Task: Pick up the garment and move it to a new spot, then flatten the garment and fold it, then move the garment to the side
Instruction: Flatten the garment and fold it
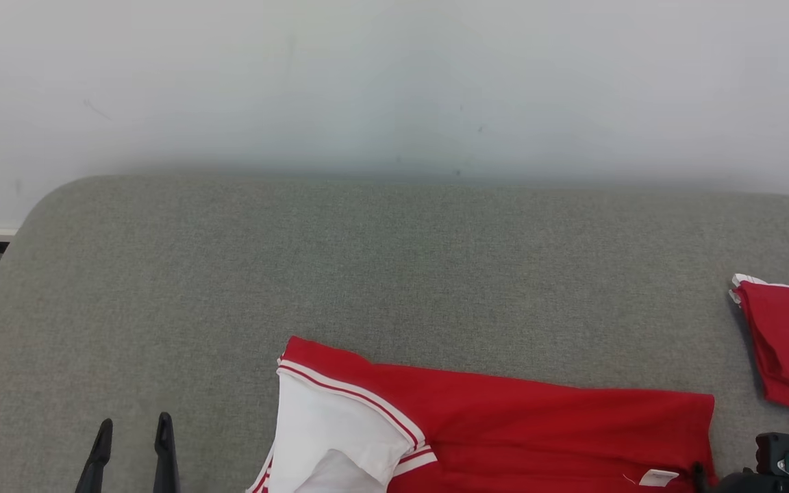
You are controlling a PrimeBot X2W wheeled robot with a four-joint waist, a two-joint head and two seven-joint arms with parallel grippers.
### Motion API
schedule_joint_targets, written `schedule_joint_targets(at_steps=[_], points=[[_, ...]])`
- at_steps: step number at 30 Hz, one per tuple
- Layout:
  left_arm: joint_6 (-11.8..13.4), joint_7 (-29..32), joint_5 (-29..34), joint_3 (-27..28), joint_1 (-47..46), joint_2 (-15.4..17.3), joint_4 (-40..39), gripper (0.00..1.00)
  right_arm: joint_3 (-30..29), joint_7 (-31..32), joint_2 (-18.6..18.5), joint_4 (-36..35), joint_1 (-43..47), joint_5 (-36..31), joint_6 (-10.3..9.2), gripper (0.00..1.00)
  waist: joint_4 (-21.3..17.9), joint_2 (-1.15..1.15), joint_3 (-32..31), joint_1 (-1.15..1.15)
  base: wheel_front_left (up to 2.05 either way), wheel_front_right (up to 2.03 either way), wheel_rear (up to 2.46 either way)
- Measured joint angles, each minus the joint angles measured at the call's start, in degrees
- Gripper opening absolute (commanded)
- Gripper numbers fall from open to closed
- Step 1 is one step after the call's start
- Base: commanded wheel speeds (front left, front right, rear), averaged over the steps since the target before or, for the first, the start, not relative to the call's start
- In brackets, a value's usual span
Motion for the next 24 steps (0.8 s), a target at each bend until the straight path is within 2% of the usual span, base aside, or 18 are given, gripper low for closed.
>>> schedule_joint_targets(at_steps=[10, 20, 21, 22, 23, 24], points=[[-2.35, 0.00, 2.78, 0.12, -0.33, -0.56, -0.05, 1.00, -0.91, -3.97, 0.18, 10.17, -5.73, -0.31, 0.00, 1.00, 0.78, 0.00, 2.81, 0.00, 0.00, 0.00, 0.00], [-2.91, 0.00, 3.18, 0.65, -0.29, -1.49, 0.65, 1.00, 6.31, 0.70, -1.59, 14.83, -6.47, 5.56, -0.44, 1.00, -0.20, -0.01, 2.31, -0.01, 0.00, 0.00, 0.00], [-2.91, -0.01, 3.18, 0.85, -0.27, -1.58, 0.67, 1.00, 6.60, 0.70, -1.57, 14.74, -6.28, 5.84, -0.44, 0.88, -0.40, -0.01, 2.26, -0.01, 0.00, 0.00, 0.00], [-2.92, 0.00, 3.16, 0.97, -0.26, -1.71, 0.69, 1.00, 6.64, 0.70, -1.51, 14.56, -6.14, 5.88, -0.43, 0.48, -0.60, -0.01, 2.22, -0.01, 0.00, 0.00, 0.00], [-2.97, -0.01, 3.16, 1.02, -0.26, -1.85, 0.73, 1.00, 6.66, 0.68, -1.37, 14.44, -6.09, 5.69, -0.43, 0.19, -0.80, -0.01, 2.19, -0.01, 0.00, 0.00, 0.00], [-2.99, 0.00, 3.16, 1.05, -0.26, -1.92, 0.75, 1.00, 6.60, 0.56, -1.19, 14.29, -6.08, 5.44, -0.42, 0.00, -0.99, 0.00, 2.17, -0.01, 0.00, 0.00, 0.00]])
